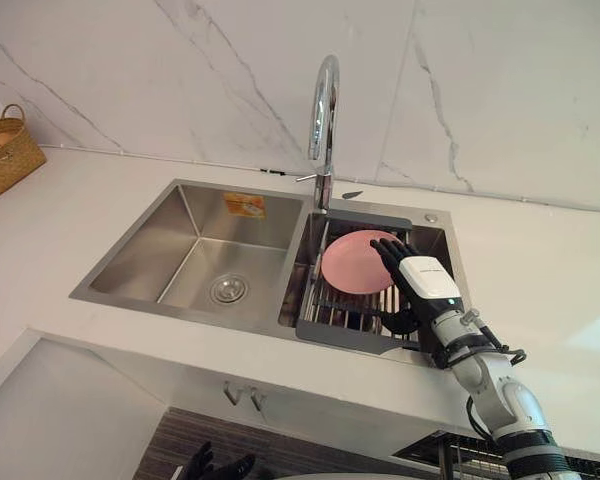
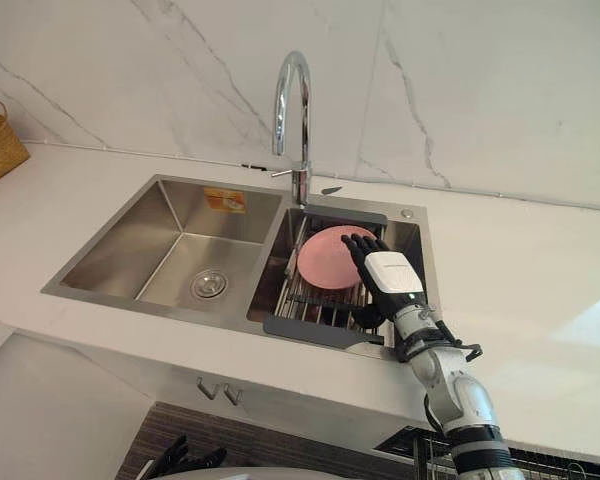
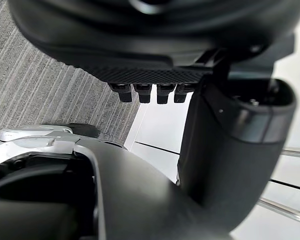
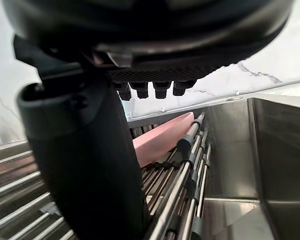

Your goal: Walk over to the sink, pick up the cup, carry it to the dishwasher, place the cup inside the dishwasher, then close the dishwasher door

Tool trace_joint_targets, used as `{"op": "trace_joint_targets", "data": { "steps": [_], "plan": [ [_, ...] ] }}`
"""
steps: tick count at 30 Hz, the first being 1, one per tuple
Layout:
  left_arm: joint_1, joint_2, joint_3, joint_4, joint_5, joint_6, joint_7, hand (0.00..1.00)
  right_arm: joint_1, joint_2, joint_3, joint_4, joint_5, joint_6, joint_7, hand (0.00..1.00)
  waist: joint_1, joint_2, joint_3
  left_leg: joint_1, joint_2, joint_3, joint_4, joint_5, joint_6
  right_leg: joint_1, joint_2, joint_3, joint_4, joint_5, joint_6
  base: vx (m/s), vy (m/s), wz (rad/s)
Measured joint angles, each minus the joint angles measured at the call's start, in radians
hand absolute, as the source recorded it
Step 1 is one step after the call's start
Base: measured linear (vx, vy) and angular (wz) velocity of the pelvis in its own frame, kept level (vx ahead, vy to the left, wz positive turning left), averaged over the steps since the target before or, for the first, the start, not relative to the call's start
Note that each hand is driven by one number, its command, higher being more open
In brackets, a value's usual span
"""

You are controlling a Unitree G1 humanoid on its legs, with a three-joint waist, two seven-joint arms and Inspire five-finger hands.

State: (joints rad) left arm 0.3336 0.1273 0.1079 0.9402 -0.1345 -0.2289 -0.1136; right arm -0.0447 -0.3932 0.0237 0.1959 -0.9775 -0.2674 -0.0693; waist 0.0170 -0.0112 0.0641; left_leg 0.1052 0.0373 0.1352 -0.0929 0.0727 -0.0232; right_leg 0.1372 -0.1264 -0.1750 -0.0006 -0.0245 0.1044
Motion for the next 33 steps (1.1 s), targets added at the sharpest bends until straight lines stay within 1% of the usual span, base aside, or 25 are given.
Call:
{"op": "trace_joint_targets", "data": {
  "steps": [4, 7, 11, 18, 21, 24, 28, 33],
  "plan": [
    [0.0, 0.001, 0.0, -0.003, 0.0, 0.005, 0.0, 1.0, -0.031, 0.0, 0.02, 0.043, -0.007, 0.014, -0.008, 1.0, 0.001, -0.001, 0.001, 0.0, -0.001, -0.002, 0.0, 0.0, 0.001, 0.0, 0.0, -0.001, 0.0, 0.0, 0.0, 0.0, 0.0, 0.0],
    [0.0, 0.001, 0.0, -0.01, 0.0, 0.007, -0.002, 1.0, -0.053, 0.0, 0.025, 0.072, -0.008, 0.021, -0.015, 1.0, 0.009, -0.003, 0.003, -0.001, -0.002, -0.003, 0.0, 0.0, 0.001, 0.0, -0.001, -0.002, 0.0, 0.0, 0.0, 0.0, 0.0, 0.0],
    [0.0, 0.006, 0.002, -0.023, 0.001, 0.009, -0.005, 1.0, -0.072, 0.0, 0.026, 0.076, -0.023, 0.038, -0.018, 1.0, 0.015, -0.012, 0.014, -0.001, -0.004, -0.007, 0.0, 0.001, 0.001, 0.0, -0.001, -0.004, 0.0, 0.0, 0.0, 0.0, 0.0, 0.0],
    [0.0, 0.009, 0.002, -0.03, 0.001, 0.01, -0.005, 1.0, -0.099, -0.001, 0.027, 0.106, -0.038, 0.057, -0.032, 1.0, 0.014, -0.017, 0.024, -0.001, -0.007, -0.008, 0.0, 0.004, 0.004, 0.0, -0.003, -0.005, -0.001, 0.001, 0.001, -0.01, 0.0, 0.0],
    [-0.001, 0.009, 0.003, -0.042, 0.001, 0.009, -0.005, 1.0, -0.115, -0.001, 0.031, 0.111, -0.047, 0.067, -0.04, 1.0, 0.015, -0.018, 0.041, -0.001, -0.006, -0.01, 0.0, 0.006, -0.001, 0.0, -0.004, -0.018, -0.001, -0.003, 0.006, -0.05, -0.002, 0.01],
    [-0.001, 0.009, 0.003, -0.046, 0.0, 0.009, -0.006, 1.0, -0.127, -0.001, 0.032, 0.121, -0.047, 0.069, -0.045, 1.0, 0.015, -0.018, 0.048, -0.006, -0.004, -0.011, 0.0, 0.008, -0.004, -0.001, -0.007, -0.044, -0.004, -0.003, 0.006, -0.04, -0.001, 0.0],
    [-0.001, 0.009, 0.003, -0.051, 0.0, 0.009, -0.007, 1.0, -0.14, -0.004, 0.033, 0.137, -0.047, 0.069, -0.05, 1.0, 0.016, -0.019, 0.05, -0.009, -0.001, -0.011, 0.0, 0.008, -0.005, -0.003, -0.008, -0.054, -0.004, -0.004, 0.004, -0.02, -0.002, 0.0],
    [-0.001, 0.013, 0.005, -0.064, 0.0, 0.011, -0.008, 1.0, -0.143, -0.014, 0.037, 0.137, -0.046, 0.067, -0.053, 1.0, 0.021, -0.028, 0.059, -0.01, -0.001, -0.011, 0.0, 0.008, -0.005, -0.004, -0.008, -0.054, -0.004, -0.004, 0.004, 0.0, 0.0, 0.0]
  ]
}}
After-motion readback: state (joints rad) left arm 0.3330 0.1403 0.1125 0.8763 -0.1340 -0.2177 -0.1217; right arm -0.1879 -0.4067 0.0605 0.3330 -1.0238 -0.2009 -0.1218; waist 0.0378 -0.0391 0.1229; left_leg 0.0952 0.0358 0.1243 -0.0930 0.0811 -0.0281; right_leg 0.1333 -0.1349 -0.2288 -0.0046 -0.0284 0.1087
